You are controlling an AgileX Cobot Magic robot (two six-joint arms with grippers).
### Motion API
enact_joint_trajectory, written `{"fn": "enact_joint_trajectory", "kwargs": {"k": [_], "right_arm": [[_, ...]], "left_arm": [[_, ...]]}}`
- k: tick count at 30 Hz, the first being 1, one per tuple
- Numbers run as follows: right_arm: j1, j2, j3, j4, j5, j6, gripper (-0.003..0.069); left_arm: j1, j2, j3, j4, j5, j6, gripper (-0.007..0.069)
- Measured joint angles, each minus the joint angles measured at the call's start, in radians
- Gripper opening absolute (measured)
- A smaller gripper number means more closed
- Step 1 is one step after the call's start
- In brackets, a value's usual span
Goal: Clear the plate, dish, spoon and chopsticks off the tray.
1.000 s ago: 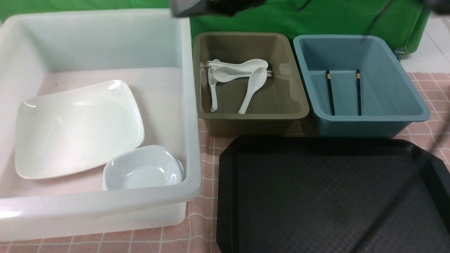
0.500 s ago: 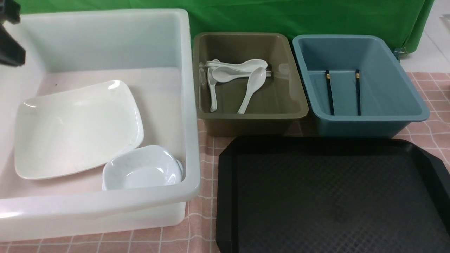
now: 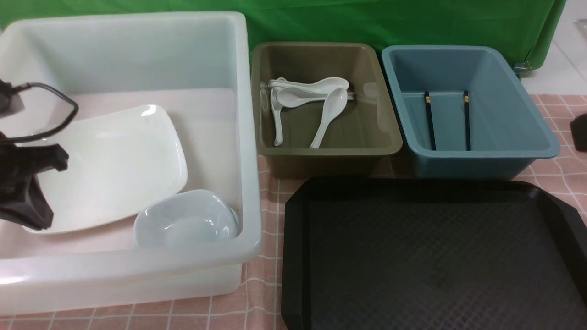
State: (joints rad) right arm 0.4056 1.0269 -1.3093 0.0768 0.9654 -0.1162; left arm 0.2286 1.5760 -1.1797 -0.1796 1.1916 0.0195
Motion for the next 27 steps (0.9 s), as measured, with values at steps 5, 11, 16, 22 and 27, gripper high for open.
{"fn": "enact_joint_trajectory", "kwargs": {"k": [5, 11, 16, 22, 27], "right_arm": [[0.0, -0.001, 0.017, 0.0, -0.026, 0.003, 0.0034], [0.0, -0.002, 0.02, 0.0, -0.031, 0.003, 0.004], [0.0, -0.002, 0.02, 0.0, -0.031, 0.003, 0.0042], [0.0, -0.003, 0.02, -0.001, -0.031, 0.004, 0.0043], [0.0, -0.003, 0.02, -0.001, -0.031, 0.005, 0.0049]], "left_arm": [[-0.084, 0.097, 0.0, 0.151, -0.016, -0.081, -0.0006], [-0.133, 0.194, 0.0, 0.197, -0.021, -0.12, -0.0006], [-0.134, 0.258, 0.0, 0.26, -0.062, -0.143, -0.0006], [-0.134, 0.276, -0.02, 0.436, -0.133, -0.259, -0.0005], [-0.134, 0.276, -0.086, 0.469, -0.218, -0.289, -0.0003]]}}
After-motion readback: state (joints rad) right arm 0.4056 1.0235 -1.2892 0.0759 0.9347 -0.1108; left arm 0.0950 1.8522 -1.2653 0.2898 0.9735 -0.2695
